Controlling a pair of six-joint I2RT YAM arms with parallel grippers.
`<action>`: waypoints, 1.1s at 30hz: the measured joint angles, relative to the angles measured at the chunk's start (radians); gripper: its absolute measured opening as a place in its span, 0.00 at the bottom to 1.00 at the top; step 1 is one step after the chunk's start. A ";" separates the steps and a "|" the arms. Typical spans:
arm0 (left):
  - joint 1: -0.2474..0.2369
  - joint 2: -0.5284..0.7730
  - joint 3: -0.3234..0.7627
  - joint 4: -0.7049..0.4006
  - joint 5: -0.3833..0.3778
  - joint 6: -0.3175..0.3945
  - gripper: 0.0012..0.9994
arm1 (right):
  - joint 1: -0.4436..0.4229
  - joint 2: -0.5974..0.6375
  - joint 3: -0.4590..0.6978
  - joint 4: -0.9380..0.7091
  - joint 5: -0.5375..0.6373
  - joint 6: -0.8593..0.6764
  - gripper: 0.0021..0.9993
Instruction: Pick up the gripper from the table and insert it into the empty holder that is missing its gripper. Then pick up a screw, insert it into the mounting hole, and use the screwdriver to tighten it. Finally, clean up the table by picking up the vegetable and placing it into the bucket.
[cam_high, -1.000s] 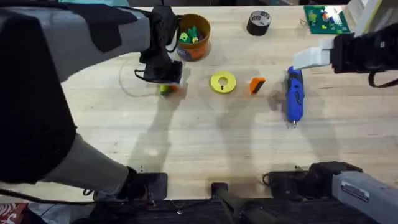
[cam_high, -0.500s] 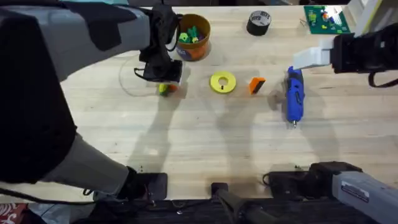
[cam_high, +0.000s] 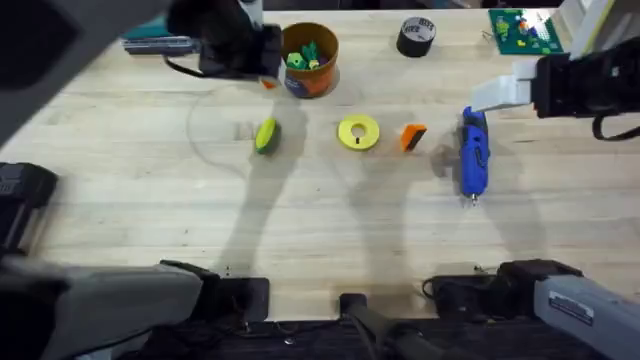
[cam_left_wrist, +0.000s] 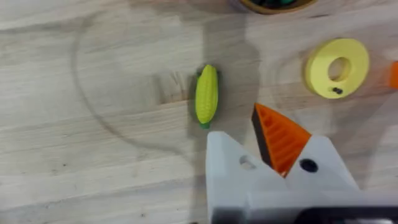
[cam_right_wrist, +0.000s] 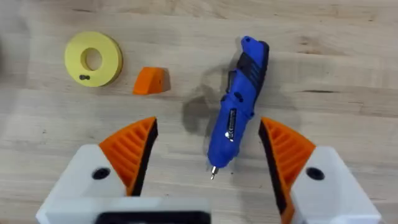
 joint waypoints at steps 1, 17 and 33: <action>0.000 -0.025 0.006 -0.005 0.000 0.000 0.01 | 0.000 0.000 0.000 0.000 0.000 0.000 1.00; 0.000 -0.176 0.008 -0.035 0.000 -0.003 0.01 | 0.000 0.000 0.000 0.000 0.000 0.000 1.00; 0.000 -0.176 0.008 -0.037 0.000 -0.007 0.99 | 0.000 0.000 0.000 -0.002 0.000 0.000 1.00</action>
